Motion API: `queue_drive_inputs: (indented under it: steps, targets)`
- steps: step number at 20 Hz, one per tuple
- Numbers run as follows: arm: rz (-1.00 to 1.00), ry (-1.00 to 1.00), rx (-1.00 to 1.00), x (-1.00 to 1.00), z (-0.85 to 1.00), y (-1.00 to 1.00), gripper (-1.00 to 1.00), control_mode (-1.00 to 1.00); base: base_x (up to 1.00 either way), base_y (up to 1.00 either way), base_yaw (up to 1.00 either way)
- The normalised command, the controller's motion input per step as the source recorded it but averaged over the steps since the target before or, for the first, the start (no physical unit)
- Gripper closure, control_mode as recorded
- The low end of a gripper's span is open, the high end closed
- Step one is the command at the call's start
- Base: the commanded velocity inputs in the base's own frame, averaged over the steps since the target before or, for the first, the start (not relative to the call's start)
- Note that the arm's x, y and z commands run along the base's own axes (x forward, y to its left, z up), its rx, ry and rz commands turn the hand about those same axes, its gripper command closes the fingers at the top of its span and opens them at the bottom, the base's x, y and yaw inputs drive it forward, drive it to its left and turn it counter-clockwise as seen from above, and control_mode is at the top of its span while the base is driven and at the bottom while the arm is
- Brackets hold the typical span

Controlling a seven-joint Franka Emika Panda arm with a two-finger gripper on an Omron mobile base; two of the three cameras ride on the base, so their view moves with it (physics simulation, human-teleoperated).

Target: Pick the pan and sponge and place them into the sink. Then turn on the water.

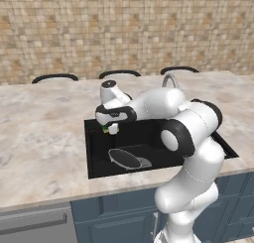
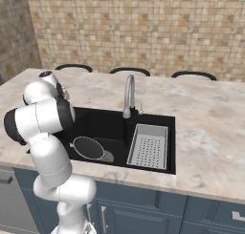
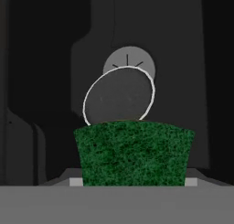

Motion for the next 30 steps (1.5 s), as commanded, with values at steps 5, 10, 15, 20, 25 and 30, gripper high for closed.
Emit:
queue_drive_inputs:
  steps: [5,10,15,20,25,30]
  targets:
    - [-0.18,-0.01,0.07,0.03,-0.20,-0.13,1.00,-1.00,0.00,0.00,0.00]
    - [-0.21,0.00,0.08,0.00,-0.18,-0.03,1.00,-1.00,0.00,0.00,0.00]
    - [-0.22,0.00,0.08,0.00,-0.17,0.00,1.00,-1.00,0.00,0.00,0.00]
    - [-0.22,0.00,0.06,-0.05,-0.21,0.00,1.00,-1.00,0.00,0.00,0.00]
    - [-0.19,0.03,0.00,-0.08,-0.13,0.00,1.00,-1.00,0.00,0.00,0.00]
    - [-0.18,0.04,-0.01,-0.02,-0.11,0.02,1.00,-1.00,0.00,0.00,0.00]
